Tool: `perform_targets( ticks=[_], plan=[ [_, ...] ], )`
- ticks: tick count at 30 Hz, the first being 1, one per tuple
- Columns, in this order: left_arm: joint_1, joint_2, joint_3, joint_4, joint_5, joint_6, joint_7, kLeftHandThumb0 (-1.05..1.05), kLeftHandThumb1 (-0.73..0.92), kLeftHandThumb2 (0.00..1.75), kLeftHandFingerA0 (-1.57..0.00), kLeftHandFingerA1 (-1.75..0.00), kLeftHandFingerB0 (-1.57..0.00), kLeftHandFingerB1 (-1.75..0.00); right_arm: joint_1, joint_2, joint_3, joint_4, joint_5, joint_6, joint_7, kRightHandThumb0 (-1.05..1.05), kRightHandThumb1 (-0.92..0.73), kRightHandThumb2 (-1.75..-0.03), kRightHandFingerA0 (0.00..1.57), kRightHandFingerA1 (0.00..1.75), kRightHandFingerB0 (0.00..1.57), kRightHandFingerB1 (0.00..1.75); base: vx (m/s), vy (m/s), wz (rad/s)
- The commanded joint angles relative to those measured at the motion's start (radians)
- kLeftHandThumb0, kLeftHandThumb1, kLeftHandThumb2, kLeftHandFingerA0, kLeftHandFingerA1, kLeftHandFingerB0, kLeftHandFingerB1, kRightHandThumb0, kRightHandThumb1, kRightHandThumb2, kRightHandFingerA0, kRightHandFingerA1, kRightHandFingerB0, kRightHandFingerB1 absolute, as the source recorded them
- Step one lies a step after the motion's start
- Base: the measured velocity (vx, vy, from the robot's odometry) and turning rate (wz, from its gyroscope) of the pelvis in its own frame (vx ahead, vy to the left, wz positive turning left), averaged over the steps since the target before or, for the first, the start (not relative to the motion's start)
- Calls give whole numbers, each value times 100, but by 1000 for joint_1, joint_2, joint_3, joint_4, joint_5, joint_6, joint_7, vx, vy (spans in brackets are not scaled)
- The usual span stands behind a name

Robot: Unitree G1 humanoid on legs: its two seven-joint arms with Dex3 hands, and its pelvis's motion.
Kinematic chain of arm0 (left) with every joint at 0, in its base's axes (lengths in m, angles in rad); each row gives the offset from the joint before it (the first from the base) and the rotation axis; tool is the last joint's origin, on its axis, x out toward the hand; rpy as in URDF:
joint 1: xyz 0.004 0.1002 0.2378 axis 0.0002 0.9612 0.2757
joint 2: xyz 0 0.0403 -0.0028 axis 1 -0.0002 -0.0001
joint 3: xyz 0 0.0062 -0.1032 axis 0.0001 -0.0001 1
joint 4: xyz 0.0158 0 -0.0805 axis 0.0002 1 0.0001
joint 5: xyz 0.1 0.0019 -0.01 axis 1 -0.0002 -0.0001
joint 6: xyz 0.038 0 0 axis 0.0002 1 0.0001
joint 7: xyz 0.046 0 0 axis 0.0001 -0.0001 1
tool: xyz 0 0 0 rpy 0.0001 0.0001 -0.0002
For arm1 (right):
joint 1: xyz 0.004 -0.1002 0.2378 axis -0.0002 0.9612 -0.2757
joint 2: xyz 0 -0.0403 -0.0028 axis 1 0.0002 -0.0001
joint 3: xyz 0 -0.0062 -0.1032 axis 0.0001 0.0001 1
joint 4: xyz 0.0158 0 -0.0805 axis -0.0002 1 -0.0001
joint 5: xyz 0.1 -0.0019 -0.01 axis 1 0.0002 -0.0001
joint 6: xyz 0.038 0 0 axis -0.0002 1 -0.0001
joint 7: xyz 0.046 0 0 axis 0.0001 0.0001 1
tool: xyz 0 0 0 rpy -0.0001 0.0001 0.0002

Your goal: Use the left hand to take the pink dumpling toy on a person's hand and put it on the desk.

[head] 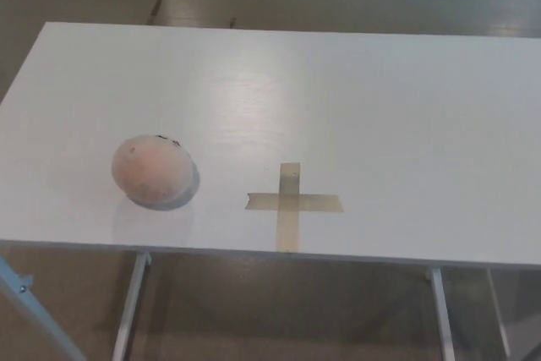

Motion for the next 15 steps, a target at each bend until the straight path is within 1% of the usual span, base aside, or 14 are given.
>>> perform_targets(
  ticks=[1, 2, 5, 9, 10, 11, 12, 15],
  plan=[
    [-409, -28, -202, 939, 311, 126, 499, -58, 77, 63, -48, -37, -41, -34, -5, 22, 12, 3, -20, -24, -18, -41, -65, -60, 83, 51, 62, 43, 0, 0, 0],
    [-413, -27, -196, 940, 300, 123, 487, -63, 74, 67, -45, -38, -38, -34, -10, 19, 9, 2, -17, -23, -19, -41, -65, -60, 83, 51, 61, 43, 0, 0, 0],
    [-417, -26, -188, 950, 273, 110, 482, -64, 74, 68, -44, -38, -37, -34, -13, 21, 2, 3, -11, -22, -27, -41, -65, -60, 83, 51, 61, 43, 0, 0, 0],
    [-405, -24, -197, 990, 258, 89, 504, -63, 74, 67, -45, -38, -38, -34, 3, 29, -4, 4, -5, -17, -40, -40, -65, -58, 82, 49, 60, 42, 0, 0, 0],
    [-405, -23, -200, 1005, 256, 84, 511, -59, 79, 64, -47, -36, -40, -33, 5, 28, -1, 4, -8, -20, -40, -41, -65, -58, 82, 48, 60, 42, 0, 0, 0],
    [-410, -21, -206, 1026, 251, 77, 518, -59, 79, 64, -47, -36, -40, -33, 6, 27, 3, 3, -13, -23, -38, -41, -65, -58, 82, 48, 60, 42, 0, 0, 0],
    [-419, -18, -206, 1038, 245, 74, 514, -58, 78, 63, -47, -37, -40, -34, 2, 26, 6, 3, -15, -26, -34, -41, -65, -59, 82, 49, 62, 43, 0, 0, 0],
    [-447, -10, -211, 1079, 230, 63, 506, -56, 78, 63, -48, -37, -41, -34, -7, 25, 9, 2, -17, -30, -26, -41, -65, -60, 82, 50, 62, 43, 0, 0, 0]
  ],
)
